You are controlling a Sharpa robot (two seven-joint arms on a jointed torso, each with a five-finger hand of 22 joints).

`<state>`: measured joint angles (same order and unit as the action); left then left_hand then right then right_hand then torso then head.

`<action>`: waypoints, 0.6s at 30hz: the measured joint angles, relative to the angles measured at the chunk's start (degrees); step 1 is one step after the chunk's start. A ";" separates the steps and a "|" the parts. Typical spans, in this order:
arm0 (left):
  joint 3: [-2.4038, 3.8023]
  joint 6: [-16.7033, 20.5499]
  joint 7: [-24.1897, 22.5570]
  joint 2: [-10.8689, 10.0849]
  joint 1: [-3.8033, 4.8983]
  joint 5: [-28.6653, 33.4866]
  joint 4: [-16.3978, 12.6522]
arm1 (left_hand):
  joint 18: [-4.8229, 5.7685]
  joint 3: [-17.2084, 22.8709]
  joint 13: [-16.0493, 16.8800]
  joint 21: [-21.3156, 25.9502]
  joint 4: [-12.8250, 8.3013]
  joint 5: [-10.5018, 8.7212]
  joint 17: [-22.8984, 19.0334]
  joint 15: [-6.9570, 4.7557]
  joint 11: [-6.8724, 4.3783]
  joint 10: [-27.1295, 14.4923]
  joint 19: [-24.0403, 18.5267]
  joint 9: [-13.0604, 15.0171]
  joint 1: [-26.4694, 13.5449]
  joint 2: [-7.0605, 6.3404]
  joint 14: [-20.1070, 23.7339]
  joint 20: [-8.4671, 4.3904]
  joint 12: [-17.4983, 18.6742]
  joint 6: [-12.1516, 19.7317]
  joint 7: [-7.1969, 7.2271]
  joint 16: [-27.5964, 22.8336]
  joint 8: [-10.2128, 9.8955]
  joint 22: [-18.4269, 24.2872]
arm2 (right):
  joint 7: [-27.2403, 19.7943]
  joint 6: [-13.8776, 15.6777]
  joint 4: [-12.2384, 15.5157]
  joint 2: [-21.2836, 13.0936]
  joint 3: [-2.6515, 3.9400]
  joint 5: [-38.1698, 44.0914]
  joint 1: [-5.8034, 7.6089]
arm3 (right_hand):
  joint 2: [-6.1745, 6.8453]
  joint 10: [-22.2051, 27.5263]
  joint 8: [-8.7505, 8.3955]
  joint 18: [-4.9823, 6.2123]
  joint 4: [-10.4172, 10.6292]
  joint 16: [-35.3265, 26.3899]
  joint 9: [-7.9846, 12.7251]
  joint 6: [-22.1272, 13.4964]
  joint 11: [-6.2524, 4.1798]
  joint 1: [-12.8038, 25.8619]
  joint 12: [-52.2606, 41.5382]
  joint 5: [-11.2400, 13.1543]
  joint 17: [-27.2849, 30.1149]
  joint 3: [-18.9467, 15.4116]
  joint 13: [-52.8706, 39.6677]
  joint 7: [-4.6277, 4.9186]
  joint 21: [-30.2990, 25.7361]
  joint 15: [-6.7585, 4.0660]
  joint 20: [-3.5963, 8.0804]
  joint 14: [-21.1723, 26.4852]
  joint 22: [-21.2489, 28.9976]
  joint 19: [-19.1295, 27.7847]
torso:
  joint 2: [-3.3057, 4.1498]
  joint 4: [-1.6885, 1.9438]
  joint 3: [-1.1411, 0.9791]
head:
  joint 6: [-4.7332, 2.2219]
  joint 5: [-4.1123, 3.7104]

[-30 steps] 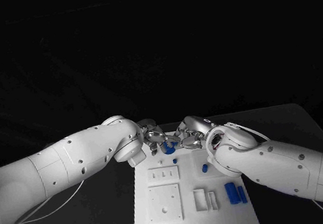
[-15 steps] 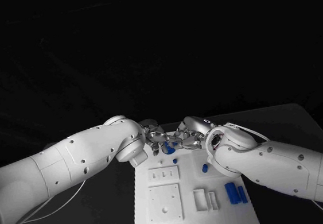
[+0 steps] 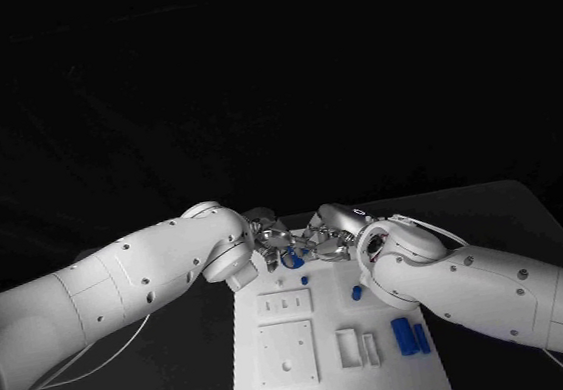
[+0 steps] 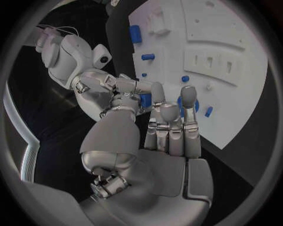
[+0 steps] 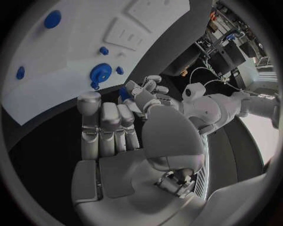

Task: Assemble the parts on the task board

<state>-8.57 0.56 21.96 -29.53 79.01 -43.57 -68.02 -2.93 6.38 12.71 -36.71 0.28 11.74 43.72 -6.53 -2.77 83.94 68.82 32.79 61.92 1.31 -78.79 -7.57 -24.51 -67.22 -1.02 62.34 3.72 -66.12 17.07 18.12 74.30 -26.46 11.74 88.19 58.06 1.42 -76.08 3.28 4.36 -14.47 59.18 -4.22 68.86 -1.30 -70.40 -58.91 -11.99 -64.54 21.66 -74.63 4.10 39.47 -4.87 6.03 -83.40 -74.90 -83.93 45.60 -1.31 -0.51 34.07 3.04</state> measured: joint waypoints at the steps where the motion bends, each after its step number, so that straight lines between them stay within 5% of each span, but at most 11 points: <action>1: 0.01 0.00 -0.01 0.04 0.00 0.01 0.02 | 0.00 0.11 0.00 0.00 -0.12 0.20 0.00 0.00 0.00 0.00 0.00 -0.10 0.13 0.13 0.00 0.00 0.00 0.00 0.00 0.00 0.00 -0.12 | 0.05 -0.03 0.01 0.00 0.00 0.00 0.00 | 0.00 0.00 -0.05 0.00 0.00 0.00 0.00 0.00 0.00 0.00 0.00 0.00 0.00 0.00 0.00 0.00 0.00 0.00 0.00 0.00 0.00 0.00 | 0.01 -0.01 0.00 | 0.00 -0.01; 7: 0.03 0.00 -0.08 0.21 -0.10 0.08 0.07 | -0.01 1.09 -0.08 0.66 -1.57 2.26 -0.05 0.01 0.00 0.00 0.21 -0.60 0.96 0.96 0.00 0.20 0.00 0.25 -0.13 0.00 0.00 -0.77 | 0.31 -0.15 0.01 -0.01 -0.04 0.03 -0.04 | 0.00 -0.13 -0.03 0.00 -0.01 0.00 0.00 0.00 -0.13 0.00 0.00 0.00 -0.06 -0.01 0.00 0.00 0.00 0.00 0.00 0.00 0.00 0.00 | 0.02 -0.03 0.00 | 0.03 -0.10; 18: 0.06 -0.01 -0.30 0.30 -0.25 0.46 0.03 | 0.29 2.38 -0.47 1.67 -3.50 10.61 -0.05 0.21 0.15 -0.15 0.41 0.58 3.61 1.65 0.19 0.00 0.46 1.33 -0.69 0.00 -0.16 -2.33 | 0.74 -0.30 -0.11 0.03 -0.08 0.09 -0.09 | 0.01 -0.16 -0.03 0.00 0.00 0.00 0.00 0.00 -0.16 -0.01 0.00 -0.22 -0.05 -0.32 0.00 0.00 0.00 0.00 0.00 0.00 0.00 0.00 | 0.03 0.04 -0.04 | 0.12 -0.18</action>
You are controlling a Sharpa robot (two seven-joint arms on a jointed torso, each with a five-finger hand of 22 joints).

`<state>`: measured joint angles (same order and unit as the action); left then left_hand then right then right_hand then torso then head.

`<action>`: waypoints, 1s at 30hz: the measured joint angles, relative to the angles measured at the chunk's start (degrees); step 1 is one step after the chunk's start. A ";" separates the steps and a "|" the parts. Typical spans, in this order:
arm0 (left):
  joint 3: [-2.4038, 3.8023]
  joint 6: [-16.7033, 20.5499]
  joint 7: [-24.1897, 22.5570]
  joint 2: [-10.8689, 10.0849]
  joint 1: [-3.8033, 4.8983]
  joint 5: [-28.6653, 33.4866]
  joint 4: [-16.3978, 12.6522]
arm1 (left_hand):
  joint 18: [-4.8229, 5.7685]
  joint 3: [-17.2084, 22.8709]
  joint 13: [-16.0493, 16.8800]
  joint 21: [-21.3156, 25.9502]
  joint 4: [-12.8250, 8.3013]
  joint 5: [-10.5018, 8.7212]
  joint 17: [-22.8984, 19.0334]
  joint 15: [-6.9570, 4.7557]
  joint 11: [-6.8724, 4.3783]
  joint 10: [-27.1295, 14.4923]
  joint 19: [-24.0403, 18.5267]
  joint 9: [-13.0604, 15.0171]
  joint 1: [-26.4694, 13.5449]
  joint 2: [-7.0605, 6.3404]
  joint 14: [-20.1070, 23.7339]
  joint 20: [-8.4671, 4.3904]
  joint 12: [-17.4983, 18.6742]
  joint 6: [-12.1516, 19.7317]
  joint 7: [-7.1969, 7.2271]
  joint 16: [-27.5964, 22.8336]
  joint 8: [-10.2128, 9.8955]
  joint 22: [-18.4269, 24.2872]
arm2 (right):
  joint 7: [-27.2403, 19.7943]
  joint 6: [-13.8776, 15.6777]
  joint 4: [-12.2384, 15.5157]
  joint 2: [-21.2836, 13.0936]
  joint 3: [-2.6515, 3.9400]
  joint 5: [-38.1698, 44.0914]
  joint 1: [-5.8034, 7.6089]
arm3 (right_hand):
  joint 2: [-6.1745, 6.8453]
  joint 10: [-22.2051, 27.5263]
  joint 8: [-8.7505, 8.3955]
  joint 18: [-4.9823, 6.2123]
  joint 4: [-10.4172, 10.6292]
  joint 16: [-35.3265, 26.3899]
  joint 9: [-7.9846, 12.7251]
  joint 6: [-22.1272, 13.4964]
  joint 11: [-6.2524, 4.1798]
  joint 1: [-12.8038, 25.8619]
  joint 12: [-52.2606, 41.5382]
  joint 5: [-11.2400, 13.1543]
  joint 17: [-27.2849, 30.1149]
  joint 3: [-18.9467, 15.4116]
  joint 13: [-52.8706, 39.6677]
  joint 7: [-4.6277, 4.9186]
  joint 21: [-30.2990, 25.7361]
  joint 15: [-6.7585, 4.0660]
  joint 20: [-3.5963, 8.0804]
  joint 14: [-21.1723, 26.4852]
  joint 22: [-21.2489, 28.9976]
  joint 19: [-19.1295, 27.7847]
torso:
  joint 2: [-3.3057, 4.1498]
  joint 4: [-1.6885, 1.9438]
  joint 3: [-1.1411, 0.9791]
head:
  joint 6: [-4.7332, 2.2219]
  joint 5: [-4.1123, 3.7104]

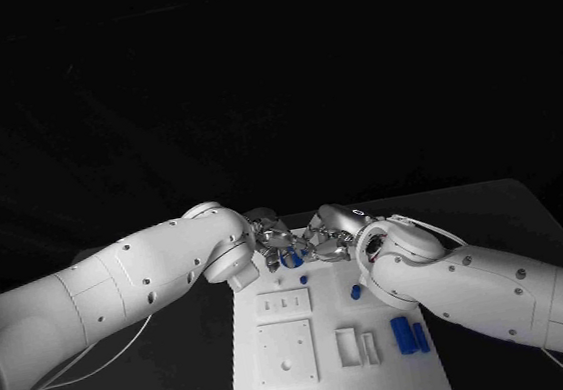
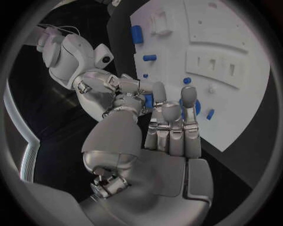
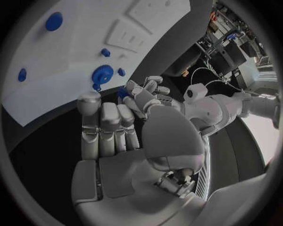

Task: Assemble the parts on the task board

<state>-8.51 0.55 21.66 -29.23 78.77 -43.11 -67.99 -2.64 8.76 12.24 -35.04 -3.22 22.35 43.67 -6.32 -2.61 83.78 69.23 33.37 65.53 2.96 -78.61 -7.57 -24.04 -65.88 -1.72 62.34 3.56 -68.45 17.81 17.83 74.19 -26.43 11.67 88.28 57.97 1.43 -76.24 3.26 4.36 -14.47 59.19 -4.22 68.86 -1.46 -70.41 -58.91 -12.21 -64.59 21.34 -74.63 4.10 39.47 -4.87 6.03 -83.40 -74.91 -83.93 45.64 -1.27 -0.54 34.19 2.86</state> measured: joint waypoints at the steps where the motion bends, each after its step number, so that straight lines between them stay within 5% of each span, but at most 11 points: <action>1: 0.00 0.00 -0.02 0.00 -0.01 0.02 -0.01 | 0.00 0.00 -0.06 0.00 0.00 0.85 0.01 0.01 0.06 -0.05 0.00 0.46 0.00 0.00 0.00 0.00 0.00 0.10 0.06 0.00 0.13 -0.21 | 0.02 0.00 -0.01 0.00 0.00 0.00 0.00 | 0.00 0.00 0.00 0.00 0.00 0.00 0.00 0.00 0.00 0.00 0.00 0.00 0.00 0.00 0.00 0.00 0.00 0.00 0.00 0.00 0.00 0.00 | 0.00 0.00 -0.01 | 0.00 0.00; 19: -0.03 0.02 -0.36 -0.10 -0.11 1.10 0.04 | 0.00 1.93 0.16 2.45 -1.02 5.38 2.58 -0.30 -0.63 0.12 1.23 5.32 -1.78 2.32 -0.33 0.00 -1.39 -0.22 -0.81 1.75 -0.05 -4.27 | -0.21 -0.01 -0.48 0.18 0.00 -0.12 0.01 | 0.11 0.26 0.13 0.00 0.59 -0.28 0.00 0.00 -0.19 -0.04 0.74 0.01 0.01 -0.40 0.33 0.00 -0.47 0.00 0.00 0.00 0.00 0.00 | -0.01 -0.02 -0.04 | 0.26 0.09; 26: -0.05 0.02 -0.34 -0.25 -0.13 1.69 0.08 | -0.01 4.82 0.32 3.34 -2.72 7.57 3.68 -0.52 -0.69 0.06 1.94 6.90 -3.92 1.13 -0.56 -0.30 -2.35 -0.36 -0.95 2.63 0.50 -5.47 | -1.04 0.34 -0.82 0.09 -0.13 -0.41 -0.01 | 1.87 0.80 0.74 0.00 2.57 -0.29 -1.50 -2.33 -0.06 1.72 1.30 -0.44 0.02 -2.38 0.69 0.11 -0.81 0.00 0.00 0.00 0.00 0.00 | -0.02 -0.03 -0.07 | 0.31 0.20; 30: -0.04 0.02 -0.28 -0.45 -0.13 1.92 0.09 | -0.01 5.30 0.41 4.04 -2.75 8.22 4.14 -0.52 -0.68 0.06 1.94 6.91 -4.14 0.92 -0.56 -0.30 -2.63 -0.36 -0.94 2.86 0.50 -6.08 | -1.59 0.86 -0.90 -0.20 -0.15 -0.77 -0.06 | 3.43 1.95 0.51 0.00 5.04 -1.23 0.10 -6.15 0.86 2.29 3.47 0.48 0.61 -4.53 1.91 1.13 -2.07 0.27 0.00 0.28 0.00 0.00 | -0.05 -0.04 -0.07 | 0.37 0.20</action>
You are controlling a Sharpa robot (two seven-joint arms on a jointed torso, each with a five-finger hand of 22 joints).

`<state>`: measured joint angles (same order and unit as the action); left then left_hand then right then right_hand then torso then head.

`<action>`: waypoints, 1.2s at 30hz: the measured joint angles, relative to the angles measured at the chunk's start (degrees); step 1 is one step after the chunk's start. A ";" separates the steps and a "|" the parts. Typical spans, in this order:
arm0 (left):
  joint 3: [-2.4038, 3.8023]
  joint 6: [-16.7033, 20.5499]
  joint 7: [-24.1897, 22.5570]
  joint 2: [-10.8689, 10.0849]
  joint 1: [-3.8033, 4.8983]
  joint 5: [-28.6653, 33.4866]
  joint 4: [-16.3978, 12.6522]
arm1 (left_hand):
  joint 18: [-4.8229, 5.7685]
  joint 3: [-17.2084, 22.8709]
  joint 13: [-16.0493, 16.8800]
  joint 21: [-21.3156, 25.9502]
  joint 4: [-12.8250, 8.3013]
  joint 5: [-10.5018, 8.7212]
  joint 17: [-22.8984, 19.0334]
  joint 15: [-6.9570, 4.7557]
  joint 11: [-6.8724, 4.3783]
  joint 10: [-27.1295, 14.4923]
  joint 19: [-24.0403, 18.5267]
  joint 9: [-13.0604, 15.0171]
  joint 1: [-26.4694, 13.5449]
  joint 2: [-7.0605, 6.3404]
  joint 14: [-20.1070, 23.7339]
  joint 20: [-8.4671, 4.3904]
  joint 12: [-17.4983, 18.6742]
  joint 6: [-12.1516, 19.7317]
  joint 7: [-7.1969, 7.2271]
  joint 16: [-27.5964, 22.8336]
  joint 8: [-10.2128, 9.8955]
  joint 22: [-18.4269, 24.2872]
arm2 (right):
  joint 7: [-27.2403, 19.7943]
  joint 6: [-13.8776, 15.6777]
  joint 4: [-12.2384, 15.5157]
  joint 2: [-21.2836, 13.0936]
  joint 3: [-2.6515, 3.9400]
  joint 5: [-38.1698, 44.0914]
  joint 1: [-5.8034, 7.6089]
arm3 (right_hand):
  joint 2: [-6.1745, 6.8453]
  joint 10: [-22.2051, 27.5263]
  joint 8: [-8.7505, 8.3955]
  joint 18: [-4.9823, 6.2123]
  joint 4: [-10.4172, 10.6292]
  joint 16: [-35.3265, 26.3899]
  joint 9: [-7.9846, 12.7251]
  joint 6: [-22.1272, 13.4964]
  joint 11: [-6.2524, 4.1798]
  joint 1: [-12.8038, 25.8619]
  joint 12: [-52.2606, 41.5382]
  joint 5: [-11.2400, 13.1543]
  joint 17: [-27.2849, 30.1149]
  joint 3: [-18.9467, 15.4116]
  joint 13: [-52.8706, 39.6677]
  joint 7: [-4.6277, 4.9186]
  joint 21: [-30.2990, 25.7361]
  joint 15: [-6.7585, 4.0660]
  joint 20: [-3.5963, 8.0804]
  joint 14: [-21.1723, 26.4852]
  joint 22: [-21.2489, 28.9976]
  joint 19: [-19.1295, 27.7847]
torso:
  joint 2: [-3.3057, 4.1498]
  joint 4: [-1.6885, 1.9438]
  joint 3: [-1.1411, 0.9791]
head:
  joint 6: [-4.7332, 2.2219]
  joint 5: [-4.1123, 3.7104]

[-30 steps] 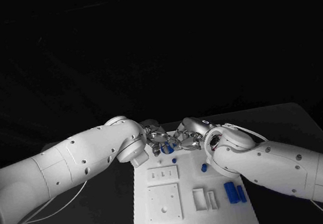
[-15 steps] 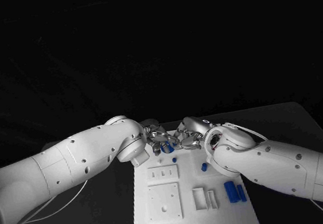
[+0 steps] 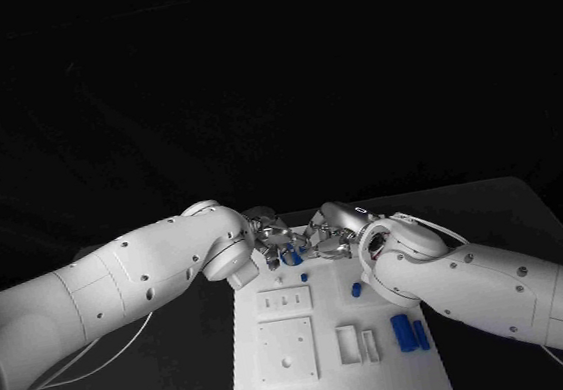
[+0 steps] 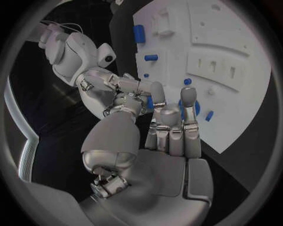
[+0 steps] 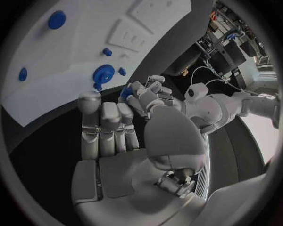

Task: Assemble the parts on the task board

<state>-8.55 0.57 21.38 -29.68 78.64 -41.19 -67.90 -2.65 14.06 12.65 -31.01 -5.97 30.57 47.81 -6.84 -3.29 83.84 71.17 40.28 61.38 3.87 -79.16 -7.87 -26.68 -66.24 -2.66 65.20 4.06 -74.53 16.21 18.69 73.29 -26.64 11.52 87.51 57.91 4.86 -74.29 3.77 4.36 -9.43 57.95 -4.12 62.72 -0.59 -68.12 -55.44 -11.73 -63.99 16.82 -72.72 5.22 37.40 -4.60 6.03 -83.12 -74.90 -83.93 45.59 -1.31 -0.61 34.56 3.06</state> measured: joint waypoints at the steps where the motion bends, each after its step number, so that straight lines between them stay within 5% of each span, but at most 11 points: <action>1: 0.00 0.00 0.01 -0.05 -0.01 0.04 -0.01 | 0.00 0.01 0.00 0.00 -0.01 0.04 0.13 -0.01 0.00 0.00 0.02 0.00 -0.08 -0.07 -0.01 -0.02 0.00 0.00 0.00 0.00 0.00 -0.16 | -0.17 0.15 0.00 -0.10 0.00 -0.08 -0.01 | 0.45 0.18 0.00 0.01 0.79 -0.12 0.13 -0.31 0.18 -0.37 0.60 0.03 0.13 -0.78 0.51 0.30 -0.35 0.01 -0.12 0.01 0.00 -0.12 | -0.01 0.00 0.00 | 0.01 0.01; 8: -0.11 -0.01 0.15 -0.73 -0.34 0.12 -0.21 | 0.00 0.58 -0.01 0.41 -0.58 0.44 0.37 -0.20 -0.18 0.19 0.42 0.02 -0.34 -0.27 -0.21 -0.01 -0.23 0.01 0.01 0.22 -0.01 -0.42 | -1.55 1.29 0.77 -2.39 0.10 -0.73 -0.79 | 1.91 0.89 0.00 0.00 3.86 -0.72 0.17 -1.98 0.49 -1.84 1.58 0.03 0.80 -3.52 2.19 0.74 -2.06 0.31 -0.42 0.32 0.00 0.00 | -0.07 -0.07 -0.01 | -0.02 -0.02; 15: -0.12 0.03 0.22 -1.76 -0.62 -0.67 -0.94 | 0.00 0.86 0.11 0.56 -0.86 0.70 0.71 -0.07 -0.19 0.19 0.61 0.04 -0.57 -0.50 -0.45 -0.03 -0.67 -0.17 -0.17 0.42 -0.08 -0.42 | -3.46 1.76 2.83 -6.36 0.19 -1.76 -2.13 | 2.01 1.82 0.00 0.00 4.14 -1.55 0.17 -2.45 0.81 -2.40 2.28 -0.25 1.42 -4.63 3.01 0.81 -3.73 0.62 -0.74 0.64 0.00 -0.09 | -0.13 -0.12 -0.07 | 0.23 0.26; 20: -0.15 0.14 0.34 -2.86 -0.96 -1.93 -1.67 | 0.00 0.97 0.28 0.90 -0.97 1.10 1.34 -0.11 -0.19 0.20 0.82 0.08 -0.83 -0.75 -0.69 -0.01 -1.38 -0.30 -0.29 1.10 -0.12 -0.41 | -6.45 1.55 4.83 -9.93 1.15 -3.30 -3.25 | 1.32 2.53 0.00 -0.01 3.79 -2.54 0.17 -2.65 0.69 -3.08 2.96 -1.61 2.19 -4.28 3.59 0.98 -5.52 0.80 -0.83 1.25 0.00 0.00 | -0.30 -0.29 -0.19 | 0.64 0.63; 22: -0.17 0.29 0.47 -3.29 -1.17 -2.55 -2.05 | 0.00 1.52 0.31 1.08 -1.52 1.33 1.51 -0.11 -0.19 0.20 0.93 0.88 -1.10 -1.02 -0.69 -0.12 -1.55 -0.30 -0.30 1.10 -0.12 -0.41 | -7.94 1.52 5.65 -11.06 2.83 -4.20 -4.03 | 1.32 2.54 0.00 -0.01 3.40 -2.54 0.17 -2.65 0.69 -3.08 3.11 -2.57 2.43 -3.89 3.78 0.98 -5.71 0.80 -0.82 1.25 0.00 0.00 | -0.41 -0.38 -0.26 | 0.83 0.72; 25: -0.22 0.69 0.78 -3.78 -1.54 -3.54 -2.57 | 0.00 1.89 0.53 1.08 -1.42 3.43 2.16 -0.25 -0.12 0.26 1.06 1.75 -1.25 -1.17 -1.03 -0.18 -2.08 -0.44 -0.44 1.83 -0.14 -0.41 | -10.02 1.76 6.50 -11.99 6.41 -5.80 -5.10 | 1.10 2.53 0.00 -0.02 2.96 -2.76 0.17 -2.63 0.69 -3.30 3.35 -4.37 2.54 -3.45 4.07 0.95 -6.02 0.80 -0.82 1.25 0.00 0.00 | -0.59 -0.55 -0.40 | 1.10 0.93; 29: -0.59 1.56 1.38 -4.24 -2.35 -5.10 -3.37 | 0.01 1.97 0.76 1.08 -1.48 4.44 2.93 -0.30 -0.31 0.07 1.43 3.70 -1.90 -1.28 -1.31 -0.21 -2.69 -0.51 -0.51 2.27 -0.36 -0.41 | -12.42 2.93 6.37 -12.75 10.27 -8.90 -5.63 | 0.75 2.74 0.00 -0.02 2.51 -2.99 0.17 -2.35 0.49 -2.95 3.43 -6.74 2.77 -3.01 4.34 0.68 -6.42 0.80 -0.82 1.25 0.00 0.00 | -0.87 -0.74 -0.56 | 1.58 1.14; 32: -1.08 2.53 1.90 -4.43 -2.99 -6.61 -4.15 | 0.01 2.01 0.89 1.08 -1.47 4.75 3.36 -0.32 -0.39 0.00 1.43 4.43 -2.15 -1.32 -1.34 -0.21 -3.01 -0.51 -0.51 2.74 -0.43 -0.41 | -13.81 4.07 5.21 -12.94 12.03 -11.69 -5.23 | 0.41 2.82 0.00 -0.02 1.60 -3.55 0.16 -2.35 0.41 -2.12 3.99 -7.46 3.28 -2.57 4.89 0.68 -7.30 0.80 -0.82 1.25 0.00 0.00 | -1.13 -0.82 -0.59 | 1.92 1.16; 36: -1.71 4.39 2.54 -4.49 -4.01 -8.77 -4.93 | 0.01 2.07 1.14 1.08 -1.53 5.18 4.02 -0.45 -0.59 0.20 1.64 5.38 -2.23 -1.40 -1.65 -0.42 -3.54 -0.51 -0.51 3.48 -0.58 -0.40 | -15.22 5.35 3.09 -12.70 13.15 -15.38 -3.69 | 0.17 4.15 0.00 -0.01 1.08 -5.22 0.16 -2.35 0.32 -1.60 8.07 -8.31 4.58 -3.10 8.22 0.68 -10.03 0.49 -0.82 1.75 0.00 0.00 | -1.42 -0.90 -0.65 | 2.54 1.26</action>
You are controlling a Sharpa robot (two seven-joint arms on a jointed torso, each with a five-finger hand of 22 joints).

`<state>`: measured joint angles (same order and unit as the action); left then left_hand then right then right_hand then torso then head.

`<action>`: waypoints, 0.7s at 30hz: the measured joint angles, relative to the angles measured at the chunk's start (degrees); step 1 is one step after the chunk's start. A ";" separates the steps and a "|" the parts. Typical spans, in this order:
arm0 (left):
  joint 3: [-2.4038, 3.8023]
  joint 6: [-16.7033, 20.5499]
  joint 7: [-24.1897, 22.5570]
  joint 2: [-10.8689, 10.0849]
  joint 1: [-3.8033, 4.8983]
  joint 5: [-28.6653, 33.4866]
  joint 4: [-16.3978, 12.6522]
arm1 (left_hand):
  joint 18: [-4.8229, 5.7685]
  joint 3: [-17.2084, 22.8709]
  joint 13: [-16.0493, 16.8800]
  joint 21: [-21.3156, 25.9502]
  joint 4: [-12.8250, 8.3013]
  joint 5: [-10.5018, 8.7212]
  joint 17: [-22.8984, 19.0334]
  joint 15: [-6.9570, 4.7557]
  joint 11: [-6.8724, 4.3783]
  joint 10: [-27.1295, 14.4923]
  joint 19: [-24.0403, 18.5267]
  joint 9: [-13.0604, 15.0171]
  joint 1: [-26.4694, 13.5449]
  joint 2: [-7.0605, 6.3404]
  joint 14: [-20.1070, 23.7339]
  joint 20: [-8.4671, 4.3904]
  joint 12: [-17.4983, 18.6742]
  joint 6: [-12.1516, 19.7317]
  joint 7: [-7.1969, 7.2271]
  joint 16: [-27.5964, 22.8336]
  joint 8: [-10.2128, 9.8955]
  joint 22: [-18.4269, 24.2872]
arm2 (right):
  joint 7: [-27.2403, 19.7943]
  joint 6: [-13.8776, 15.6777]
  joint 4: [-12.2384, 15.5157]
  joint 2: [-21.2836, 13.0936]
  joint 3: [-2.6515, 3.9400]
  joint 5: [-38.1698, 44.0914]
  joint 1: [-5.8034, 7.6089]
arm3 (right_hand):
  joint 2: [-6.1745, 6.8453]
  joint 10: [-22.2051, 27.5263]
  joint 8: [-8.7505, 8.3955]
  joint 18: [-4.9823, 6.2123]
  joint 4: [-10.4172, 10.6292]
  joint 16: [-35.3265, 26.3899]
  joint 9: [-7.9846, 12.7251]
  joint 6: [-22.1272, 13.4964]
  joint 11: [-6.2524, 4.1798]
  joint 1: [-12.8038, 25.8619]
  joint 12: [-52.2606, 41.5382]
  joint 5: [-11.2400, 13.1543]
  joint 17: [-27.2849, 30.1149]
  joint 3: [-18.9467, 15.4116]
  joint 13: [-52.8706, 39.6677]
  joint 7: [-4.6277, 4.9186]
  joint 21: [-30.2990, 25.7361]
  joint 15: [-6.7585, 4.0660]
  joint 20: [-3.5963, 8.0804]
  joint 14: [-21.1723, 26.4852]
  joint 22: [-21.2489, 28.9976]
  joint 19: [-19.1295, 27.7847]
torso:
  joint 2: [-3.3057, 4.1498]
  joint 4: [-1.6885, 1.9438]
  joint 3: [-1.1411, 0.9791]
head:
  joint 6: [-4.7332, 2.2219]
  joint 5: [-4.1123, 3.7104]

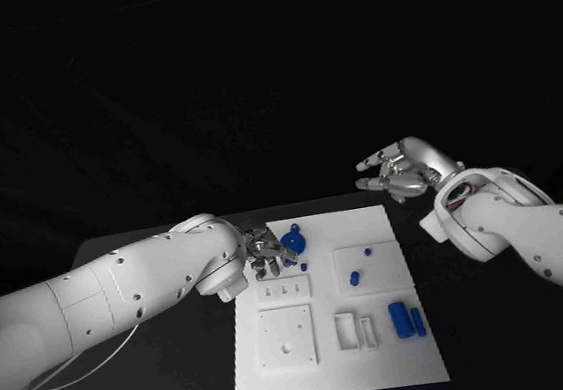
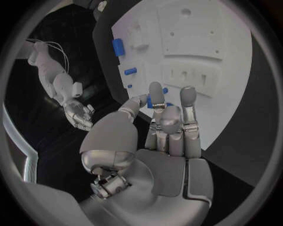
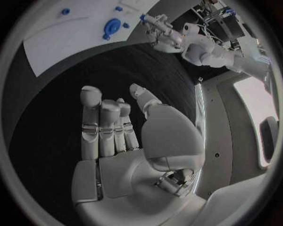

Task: Assemble the parts on the task board

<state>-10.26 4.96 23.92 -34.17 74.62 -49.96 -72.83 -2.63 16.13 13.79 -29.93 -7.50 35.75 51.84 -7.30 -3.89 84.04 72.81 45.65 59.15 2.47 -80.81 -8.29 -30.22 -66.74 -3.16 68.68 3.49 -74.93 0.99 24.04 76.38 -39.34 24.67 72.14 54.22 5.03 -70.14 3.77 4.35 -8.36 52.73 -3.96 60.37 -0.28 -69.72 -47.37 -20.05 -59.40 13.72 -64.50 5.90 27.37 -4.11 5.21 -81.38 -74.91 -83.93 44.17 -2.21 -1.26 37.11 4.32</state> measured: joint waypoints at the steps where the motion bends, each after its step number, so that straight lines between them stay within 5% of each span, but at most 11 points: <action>1: -0.17 0.47 0.14 0.00 -0.22 -0.49 -0.16 | 0.00 0.00 0.07 0.00 0.00 0.14 0.14 0.00 0.00 0.00 0.00 0.01 -0.08 -0.08 -0.01 0.00 -0.25 0.00 0.00 0.15 0.00 0.00 | -0.26 0.24 -0.46 0.10 0.13 -0.76 0.33 | -0.12 0.30 0.00 -0.01 -0.10 -0.32 0.00 0.00 -0.06 0.12 0.85 -0.26 0.29 -0.10 0.77 0.00 -0.67 0.11 0.00 0.11 0.00 0.00 | -0.05 0.00 -0.01 | 0.09 0.04; 10: -1.10 5.69 1.59 -0.03 -2.40 -5.67 -1.29 | 0.00 1.44 0.22 -0.23 -0.97 0.47 0.72 -0.06 0.00 0.00 0.41 1.03 -0.58 -0.42 -0.48 0.00 -0.78 -0.20 -0.20 0.55 -0.11 0.01 | -2.24 1.82 -4.59 2.11 0.55 -6.24 2.68 | -0.44 1.45 0.00 -0.01 -0.50 -0.83 0.00 0.00 -0.04 0.44 5.04 -0.81 1.29 -0.50 6.89 0.00 -3.06 -0.01 0.00 0.23 0.00 0.00 | -0.23 0.05 -0.01 | 1.00 0.18; 21: -1.77 8.61 2.39 -0.45 -3.56 -7.99 -1.01 | 0.00 1.44 0.28 -0.46 -0.97 0.46 0.82 -0.04 0.00 0.01 0.41 1.27 -0.58 -0.43 -0.50 0.00 -1.12 -0.20 -0.20 0.95 0.12 0.01 | -3.04 2.84 -6.97 3.79 0.58 -8.48 3.63 | -0.67 1.45 0.00 0.00 -0.50 -0.83 0.00 -0.17 -0.03 0.67 4.78 -2.05 1.31 -0.50 7.60 0.17 -3.16 -0.09 0.00 0.31 0.00 0.00 | -0.16 0.12 0.08 | 1.52 0.18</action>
<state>-12.03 13.58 26.31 -34.62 71.06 -57.95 -73.84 -2.63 17.58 14.07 -30.39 -8.46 36.22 52.66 -7.34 -3.88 84.05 73.22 46.92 58.57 2.05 -81.31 -8.29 -31.34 -66.94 -3.36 69.63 3.61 -74.92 -2.05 26.88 69.41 -35.55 25.25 63.66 57.85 4.36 -68.69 3.77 4.35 -8.86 51.90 -3.96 60.20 -0.31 -69.05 -42.59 -22.10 -58.10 13.22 -56.90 6.07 24.21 -4.20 5.21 -81.07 -74.91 -83.93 44.01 -2.09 -1.18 38.62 4.50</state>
